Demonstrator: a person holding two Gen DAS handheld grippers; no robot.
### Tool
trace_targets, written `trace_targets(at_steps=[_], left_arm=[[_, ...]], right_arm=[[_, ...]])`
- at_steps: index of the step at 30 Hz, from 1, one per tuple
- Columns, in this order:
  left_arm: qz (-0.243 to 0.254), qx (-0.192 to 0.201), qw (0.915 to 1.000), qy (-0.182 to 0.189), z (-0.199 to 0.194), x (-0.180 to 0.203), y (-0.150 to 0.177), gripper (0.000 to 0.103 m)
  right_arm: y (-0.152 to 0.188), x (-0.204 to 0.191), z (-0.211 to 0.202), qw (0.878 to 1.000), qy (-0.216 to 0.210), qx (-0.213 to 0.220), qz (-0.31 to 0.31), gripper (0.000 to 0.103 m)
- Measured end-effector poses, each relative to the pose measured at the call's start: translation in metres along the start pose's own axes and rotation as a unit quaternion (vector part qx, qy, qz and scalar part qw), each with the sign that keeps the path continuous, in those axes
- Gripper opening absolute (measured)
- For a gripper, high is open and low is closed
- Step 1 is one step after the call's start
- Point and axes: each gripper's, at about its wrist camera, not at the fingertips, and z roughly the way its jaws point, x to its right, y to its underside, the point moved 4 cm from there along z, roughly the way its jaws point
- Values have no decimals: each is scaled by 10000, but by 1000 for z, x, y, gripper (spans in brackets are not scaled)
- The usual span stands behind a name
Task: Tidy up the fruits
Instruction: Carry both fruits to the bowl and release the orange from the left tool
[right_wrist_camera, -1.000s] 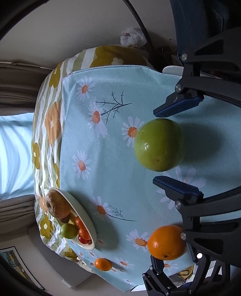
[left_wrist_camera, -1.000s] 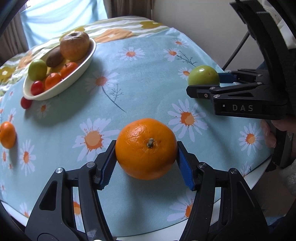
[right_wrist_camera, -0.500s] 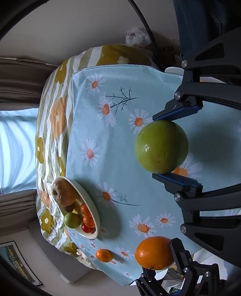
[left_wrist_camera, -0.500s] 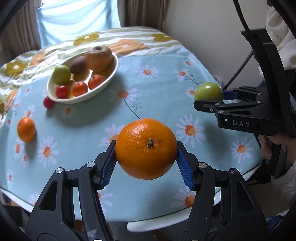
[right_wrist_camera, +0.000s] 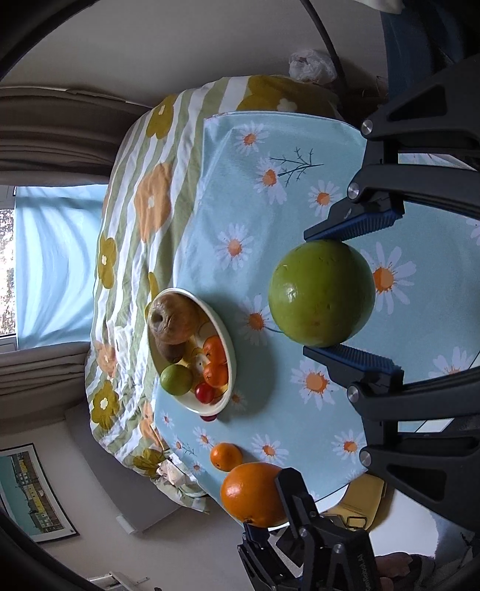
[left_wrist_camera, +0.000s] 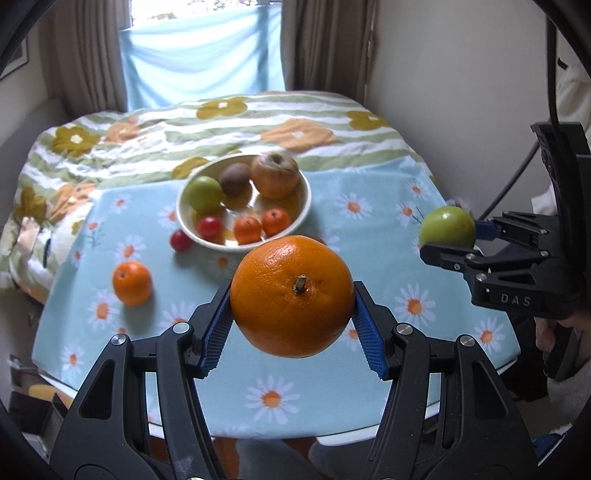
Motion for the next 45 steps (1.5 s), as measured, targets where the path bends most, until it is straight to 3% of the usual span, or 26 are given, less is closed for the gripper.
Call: trace_targets(at_steps=[11,22,35,45], left_arm=[[70,148,9999,43,8,-50,-43,66],[546,-82,9976,407,61,-82,-86,66],[1421,-475,9849,864,142,-78,-107,66],[1786,-628,9760,1076,177,-67,-106,66]], right_arm=[[-49,-35,7,9998,-14,186,0,50],[-87,-45,37,9985,190,145,483,50],[-101,-34,77,9900,596,-5,1280,50],[-94,-23,86,9805,926,-87,1729,50]])
